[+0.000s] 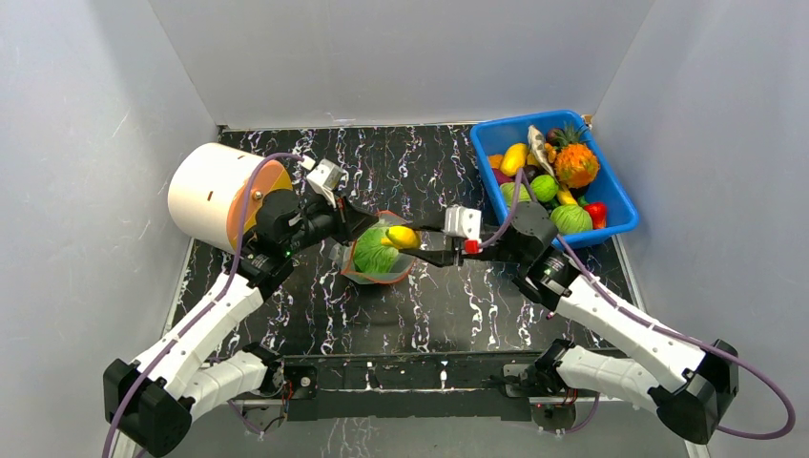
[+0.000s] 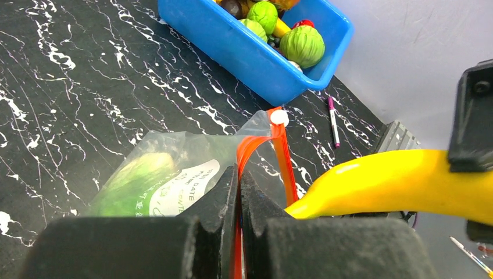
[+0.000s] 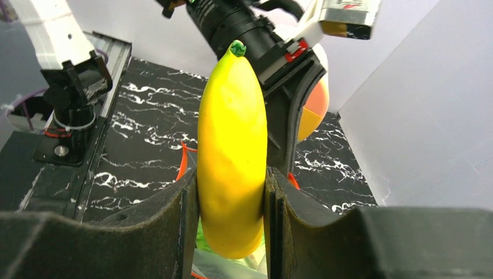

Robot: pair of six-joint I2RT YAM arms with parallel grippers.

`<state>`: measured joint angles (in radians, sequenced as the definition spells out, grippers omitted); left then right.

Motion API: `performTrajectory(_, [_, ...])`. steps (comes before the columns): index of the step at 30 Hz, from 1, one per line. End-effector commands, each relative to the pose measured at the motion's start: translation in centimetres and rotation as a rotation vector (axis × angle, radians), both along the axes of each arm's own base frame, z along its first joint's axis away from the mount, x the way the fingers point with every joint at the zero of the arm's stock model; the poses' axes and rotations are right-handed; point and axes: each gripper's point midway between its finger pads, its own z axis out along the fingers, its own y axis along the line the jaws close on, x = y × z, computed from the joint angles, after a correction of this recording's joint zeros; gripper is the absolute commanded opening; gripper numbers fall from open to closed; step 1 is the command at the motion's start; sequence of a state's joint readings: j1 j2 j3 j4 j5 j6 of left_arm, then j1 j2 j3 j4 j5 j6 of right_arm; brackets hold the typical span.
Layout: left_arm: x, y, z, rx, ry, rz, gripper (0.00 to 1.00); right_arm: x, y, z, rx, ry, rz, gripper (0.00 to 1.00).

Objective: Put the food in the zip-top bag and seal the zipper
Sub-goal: Place the fake fruit in the zipper food storage bag.

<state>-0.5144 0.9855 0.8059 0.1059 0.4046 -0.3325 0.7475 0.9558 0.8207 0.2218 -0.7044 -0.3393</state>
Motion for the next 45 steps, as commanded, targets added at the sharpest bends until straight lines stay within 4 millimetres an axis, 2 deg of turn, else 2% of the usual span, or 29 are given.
performTrajectory(1, [-1.2,-0.4,2.9,-0.06,-0.055,-0.047,0.0,-0.4,1.1,0.3,-0.059,-0.135,0.027,0.2])
performTrajectory(8, [-2.7,-0.9,3.6,-0.057,-0.061,-0.139,0.0,2.3,1.0,-3.2,-0.216,-0.281,-0.073,0.23])
performTrajectory(14, [-3.5,-1.3,4.2,-0.072,-0.058,-0.187,0.0,2.7,1.6,-5.6,-0.328,-0.318,-0.055,0.22])
performTrajectory(18, [-3.8,-1.4,4.1,-0.067,-0.038,-0.201,0.0,3.2,1.7,-6.0,-0.304,-0.377,-0.082,0.22])
performTrajectory(20, [-3.9,-1.5,4.1,-0.06,-0.029,-0.217,0.0,3.6,1.8,-6.3,-0.324,-0.38,-0.089,0.23])
performTrajectory(25, [-4.3,-1.6,4.5,-0.061,-0.031,-0.24,0.0,4.6,1.9,-8.6,-0.455,-0.366,-0.093,0.25])
performTrajectory(29, [-4.4,-1.6,4.7,-0.062,-0.031,-0.242,0.0,4.8,1.9,-9.9,-0.547,-0.345,-0.078,0.26])
performTrajectory(37, [-4.5,-1.7,5.0,-0.078,-0.035,-0.244,0.0,5.7,1.7,-12.6,-0.668,-0.356,-0.155,0.28])
performTrajectory(40, [-4.2,-1.8,5.4,-0.088,-0.042,-0.24,0.0,5.7,1.9,-12.4,-0.653,-0.371,-0.17,0.34])
performTrajectory(45, [-3.3,-1.5,4.6,-0.069,-0.048,-0.195,0.0,5.7,2.4,-11.4,-0.618,-0.274,-0.196,0.54])
